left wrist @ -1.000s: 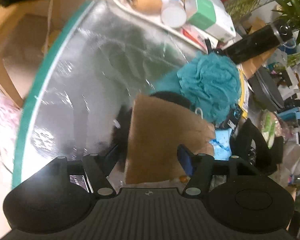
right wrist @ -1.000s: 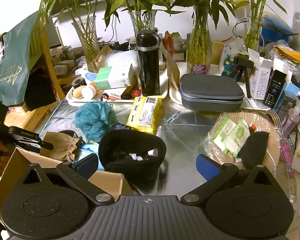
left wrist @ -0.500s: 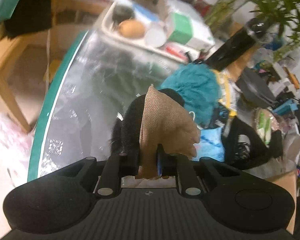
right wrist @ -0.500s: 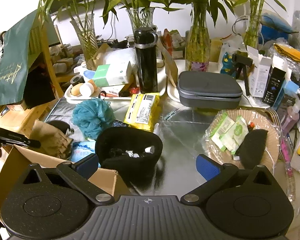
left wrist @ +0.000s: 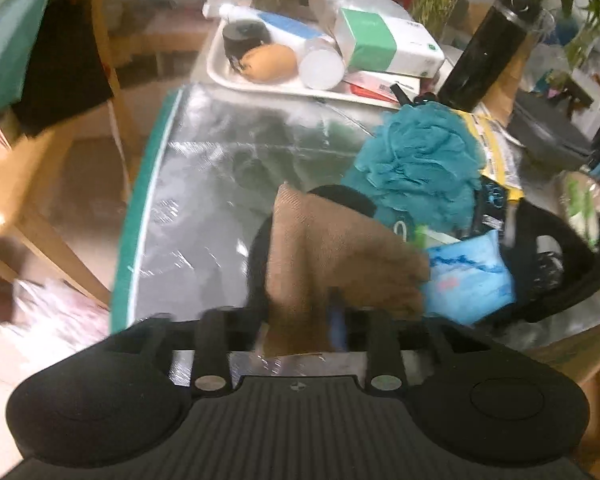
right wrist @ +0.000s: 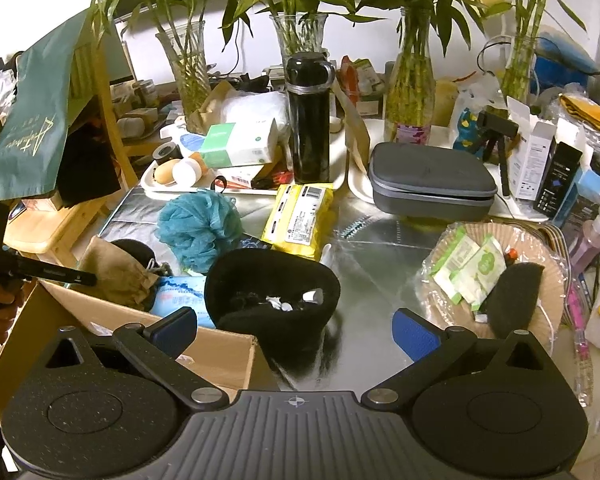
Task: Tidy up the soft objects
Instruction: 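Carry the held burlap pouch upward with the left gripper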
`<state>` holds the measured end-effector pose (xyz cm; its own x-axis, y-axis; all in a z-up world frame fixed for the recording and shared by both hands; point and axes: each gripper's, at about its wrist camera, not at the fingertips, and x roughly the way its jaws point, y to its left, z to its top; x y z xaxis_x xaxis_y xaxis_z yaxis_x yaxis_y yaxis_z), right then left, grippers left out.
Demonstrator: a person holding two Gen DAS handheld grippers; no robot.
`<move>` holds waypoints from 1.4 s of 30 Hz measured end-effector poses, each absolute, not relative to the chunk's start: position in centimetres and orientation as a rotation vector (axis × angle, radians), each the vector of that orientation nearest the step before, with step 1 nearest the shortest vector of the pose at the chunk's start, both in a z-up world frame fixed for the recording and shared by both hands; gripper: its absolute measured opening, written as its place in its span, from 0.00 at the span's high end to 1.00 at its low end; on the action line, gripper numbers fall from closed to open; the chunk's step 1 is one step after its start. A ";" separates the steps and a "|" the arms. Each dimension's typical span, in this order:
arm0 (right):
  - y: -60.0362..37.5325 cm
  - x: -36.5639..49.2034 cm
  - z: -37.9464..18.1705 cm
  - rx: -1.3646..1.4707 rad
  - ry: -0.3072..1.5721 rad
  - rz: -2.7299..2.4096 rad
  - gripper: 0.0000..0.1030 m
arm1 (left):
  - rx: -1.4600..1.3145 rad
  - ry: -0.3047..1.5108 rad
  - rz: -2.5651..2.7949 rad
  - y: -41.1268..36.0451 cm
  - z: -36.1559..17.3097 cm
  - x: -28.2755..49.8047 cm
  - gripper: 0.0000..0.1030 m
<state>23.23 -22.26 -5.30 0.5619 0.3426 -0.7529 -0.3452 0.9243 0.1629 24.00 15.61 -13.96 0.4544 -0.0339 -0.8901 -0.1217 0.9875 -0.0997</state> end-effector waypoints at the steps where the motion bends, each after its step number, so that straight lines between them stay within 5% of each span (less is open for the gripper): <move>1: -22.2 23.2 -5.3 -0.003 0.886 0.404 0.00 | -0.146 1.080 0.054 15.5 -13.7 23.9 0.45; 16: -22.5 23.3 -5.8 0.003 0.903 0.404 0.00 | 0.090 0.933 0.008 13.2 -13.7 25.6 0.43; 17: -22.5 23.3 -5.8 0.003 0.904 0.406 0.00 | 0.094 0.933 0.006 13.1 -13.8 25.7 0.77; 18: -22.4 23.2 -5.8 0.002 0.904 0.407 0.00 | 0.106 0.948 0.015 13.1 -14.0 26.0 0.96; 42: -21.5 28.3 -7.6 -0.042 0.865 0.425 0.00 | 0.033 0.645 -0.009 12.4 -4.8 20.7 0.98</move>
<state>28.34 -21.47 -7.55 0.5704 0.3457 -0.7451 -0.3793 0.9155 0.1344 20.66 12.43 -4.82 0.7993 0.0019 -0.6009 0.0184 0.9994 0.0277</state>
